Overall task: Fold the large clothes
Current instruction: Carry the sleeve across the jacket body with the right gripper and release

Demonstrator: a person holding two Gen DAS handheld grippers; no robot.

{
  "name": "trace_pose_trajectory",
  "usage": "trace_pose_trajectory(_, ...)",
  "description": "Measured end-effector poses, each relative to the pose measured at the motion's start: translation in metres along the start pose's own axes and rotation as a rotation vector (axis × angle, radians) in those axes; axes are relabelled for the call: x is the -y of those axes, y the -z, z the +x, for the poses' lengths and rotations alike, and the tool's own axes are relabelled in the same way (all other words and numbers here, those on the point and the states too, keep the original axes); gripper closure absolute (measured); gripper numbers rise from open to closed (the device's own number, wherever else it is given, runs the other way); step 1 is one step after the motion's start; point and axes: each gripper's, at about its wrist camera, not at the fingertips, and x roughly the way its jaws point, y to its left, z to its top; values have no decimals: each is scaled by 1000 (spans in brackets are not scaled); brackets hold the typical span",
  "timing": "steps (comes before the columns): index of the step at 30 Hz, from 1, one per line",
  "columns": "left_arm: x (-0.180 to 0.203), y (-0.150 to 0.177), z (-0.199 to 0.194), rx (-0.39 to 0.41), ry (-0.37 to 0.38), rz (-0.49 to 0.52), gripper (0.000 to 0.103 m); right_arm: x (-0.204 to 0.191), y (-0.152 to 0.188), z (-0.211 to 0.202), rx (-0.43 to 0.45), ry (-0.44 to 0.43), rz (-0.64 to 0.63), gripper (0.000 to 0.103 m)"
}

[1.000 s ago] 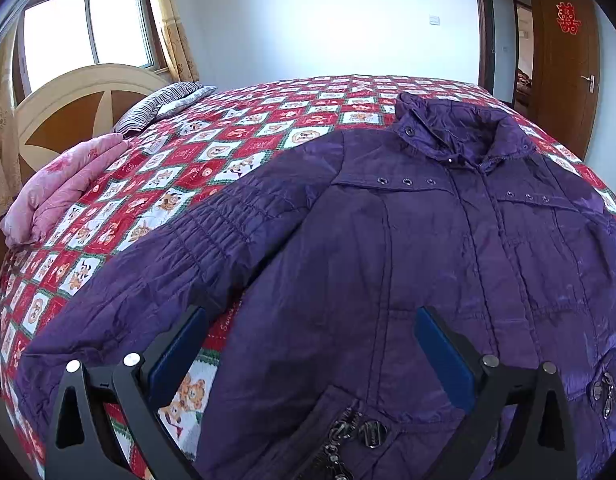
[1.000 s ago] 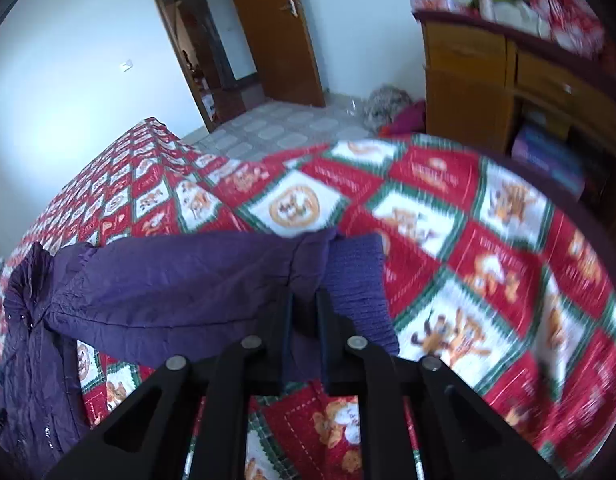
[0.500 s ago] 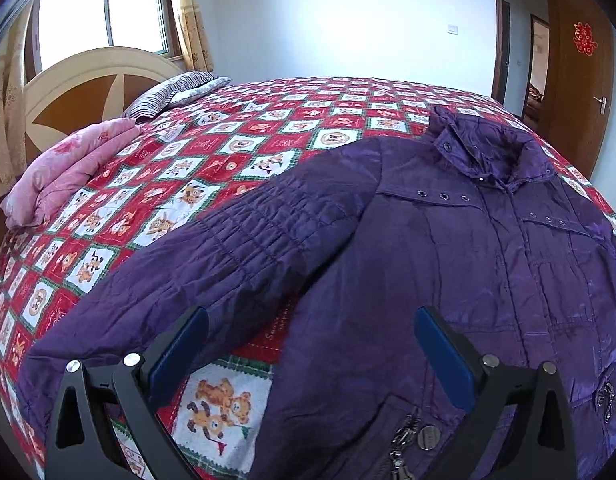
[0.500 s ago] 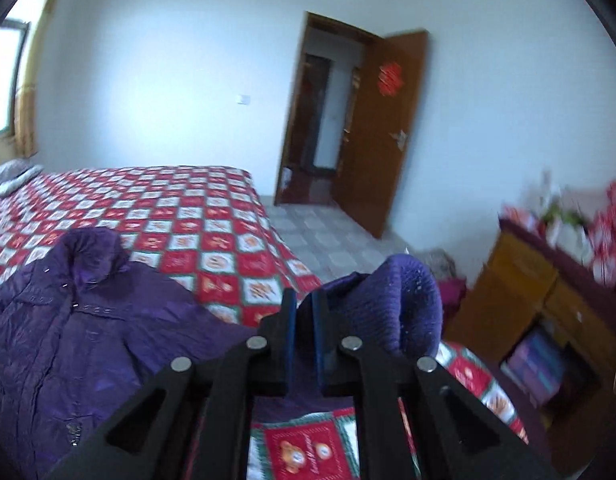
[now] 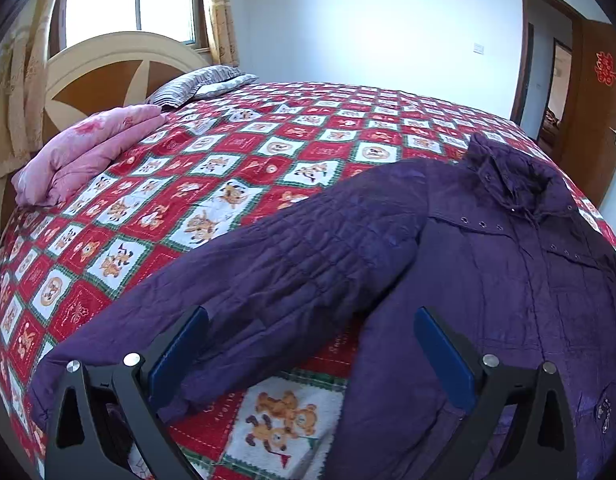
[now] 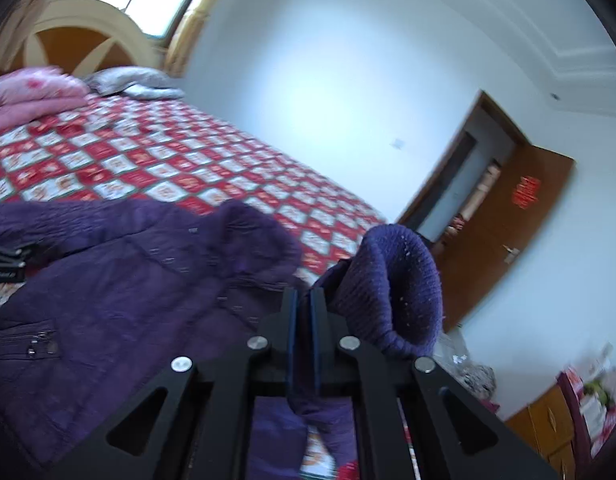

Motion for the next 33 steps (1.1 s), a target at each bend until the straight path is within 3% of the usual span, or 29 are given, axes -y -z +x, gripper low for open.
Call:
trace_pose_trajectory(5, -15, 0, 3, -6, -27, -4, 1, -79, -4, 33, -37, -128, -71, 95)
trace_pose_trajectory(8, -26, 0, 4, -9, -44, -16, 1, -119, 0, 53, -65, -203, -79, 102)
trace_pose_trajectory(15, -43, 4, 11, -37, -82, -29, 1, -181, 21, 88, -164, -399, -30, 101)
trace_pose_trajectory(17, -40, 4, 10, -42, -69, -15, 1, -178, 32, 84, -163, -418, -2, 91)
trace_pose_trajectory(20, -24, 1, 5, -28, -47, 28, 1, -159, 48, 79, -183, -409, 23, 45)
trace_pose_trajectory(21, -18, 0, 3, -22, -39, 39, 1, -146, 55, 73, -171, -395, 45, 37)
trace_pose_trajectory(30, 90, -14, -11, 0, 182, 149, 1, -50, 118, 65, -253, -259, 208, 34)
trace_pose_trajectory(33, 131, -13, -3, -33, 247, 182, 1, -33, 138, 66, -278, -242, 252, 34)
